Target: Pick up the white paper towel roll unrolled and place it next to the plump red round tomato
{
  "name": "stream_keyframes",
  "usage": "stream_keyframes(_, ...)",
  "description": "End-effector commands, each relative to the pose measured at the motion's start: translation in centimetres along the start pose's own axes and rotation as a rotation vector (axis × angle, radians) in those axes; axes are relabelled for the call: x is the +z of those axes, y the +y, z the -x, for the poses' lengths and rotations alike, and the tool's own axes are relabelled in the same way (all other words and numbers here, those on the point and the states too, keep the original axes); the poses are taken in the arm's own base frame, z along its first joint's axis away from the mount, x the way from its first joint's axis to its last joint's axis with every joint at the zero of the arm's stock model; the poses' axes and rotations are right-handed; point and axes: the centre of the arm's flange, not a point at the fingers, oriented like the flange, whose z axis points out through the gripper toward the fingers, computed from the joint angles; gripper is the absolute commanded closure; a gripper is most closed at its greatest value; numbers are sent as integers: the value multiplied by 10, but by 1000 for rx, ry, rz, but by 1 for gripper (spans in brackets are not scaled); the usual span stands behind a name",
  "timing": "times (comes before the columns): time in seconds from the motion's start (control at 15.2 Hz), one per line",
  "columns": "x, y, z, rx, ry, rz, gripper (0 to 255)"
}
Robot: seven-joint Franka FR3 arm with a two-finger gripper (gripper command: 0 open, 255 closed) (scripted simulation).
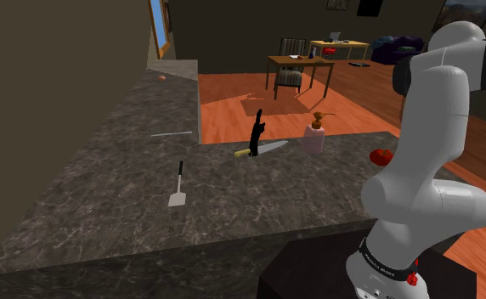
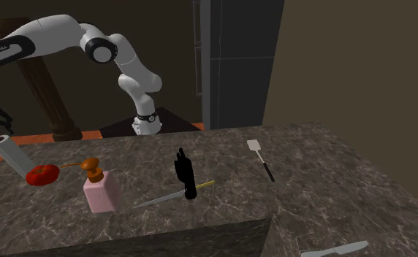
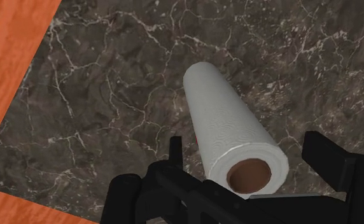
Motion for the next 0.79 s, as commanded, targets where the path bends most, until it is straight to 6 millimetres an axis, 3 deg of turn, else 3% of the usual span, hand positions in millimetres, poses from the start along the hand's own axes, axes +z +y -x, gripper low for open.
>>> stream_keyframes(0.0, 0, 0, 0, 0, 0, 0, 0)
stream_keyframes(0.26, -50, 0, 0, 0, 0, 0, 0)
stream_keyframes(0.73, -50, 0, 0, 0, 0, 0, 0)
